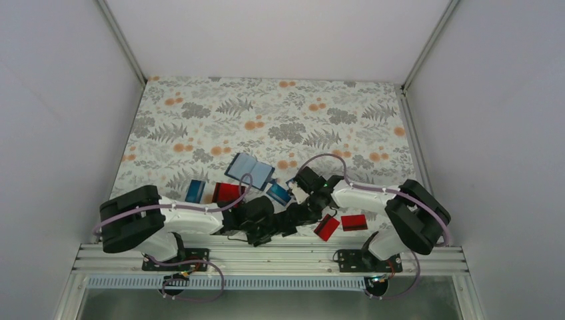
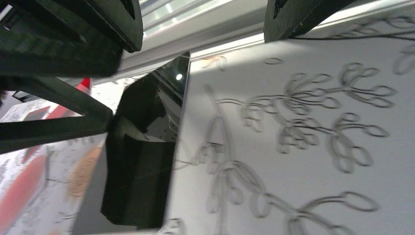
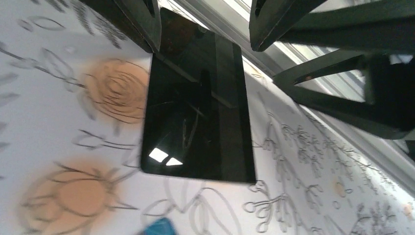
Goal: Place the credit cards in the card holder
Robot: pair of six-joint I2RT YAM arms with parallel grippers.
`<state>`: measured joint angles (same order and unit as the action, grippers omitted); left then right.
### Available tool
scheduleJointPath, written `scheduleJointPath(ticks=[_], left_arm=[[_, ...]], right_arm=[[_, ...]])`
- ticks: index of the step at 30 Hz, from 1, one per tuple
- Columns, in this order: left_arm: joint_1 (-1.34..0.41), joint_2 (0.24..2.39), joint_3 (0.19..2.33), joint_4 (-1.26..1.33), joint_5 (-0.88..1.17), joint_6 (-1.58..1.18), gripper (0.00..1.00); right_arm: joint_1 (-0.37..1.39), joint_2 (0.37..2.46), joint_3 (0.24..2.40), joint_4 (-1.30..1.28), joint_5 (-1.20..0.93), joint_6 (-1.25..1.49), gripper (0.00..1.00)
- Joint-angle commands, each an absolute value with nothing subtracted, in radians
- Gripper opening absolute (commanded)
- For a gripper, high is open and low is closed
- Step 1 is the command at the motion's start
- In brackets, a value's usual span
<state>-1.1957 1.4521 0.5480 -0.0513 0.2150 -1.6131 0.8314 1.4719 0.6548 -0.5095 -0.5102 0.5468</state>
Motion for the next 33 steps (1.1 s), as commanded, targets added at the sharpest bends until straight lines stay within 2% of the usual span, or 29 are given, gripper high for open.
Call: scheduleJointPath(ticks=[1,9,15,20,25,33], left_arm=[[-1.195,1.453,0.488,0.097,0.178,-1.621,0.62],[-1.186,1.428,0.418,0.196,0.138,-1.610,0.61],[-1.190,1.352,0.474,0.026,0.064,-1.554,0.60],[-1.190,1.349,0.458,0.036,0.067,-1.549,0.60],[-1.190,1.341,0.442,0.055,0.064,-1.542,0.60],[-1.183,1.359,0.411,0.119,0.073,-1.537,0.60]], right_arm=[[0.881,1.543,0.627,-0.464,-0.517,0.580,0.47],[0.902,1.563,0.663,-0.475,-0.490,0.592,0.46],[0.894,1.463,0.731,-0.554,-0.338,0.637,0.49],[0.868,1.499,0.773,-0.528,-0.292,0.644,0.50],[0.862,1.583,0.813,-0.487,-0.308,0.611,0.48],[0.875,1.617,0.750,-0.448,-0.406,0.599,0.42]])
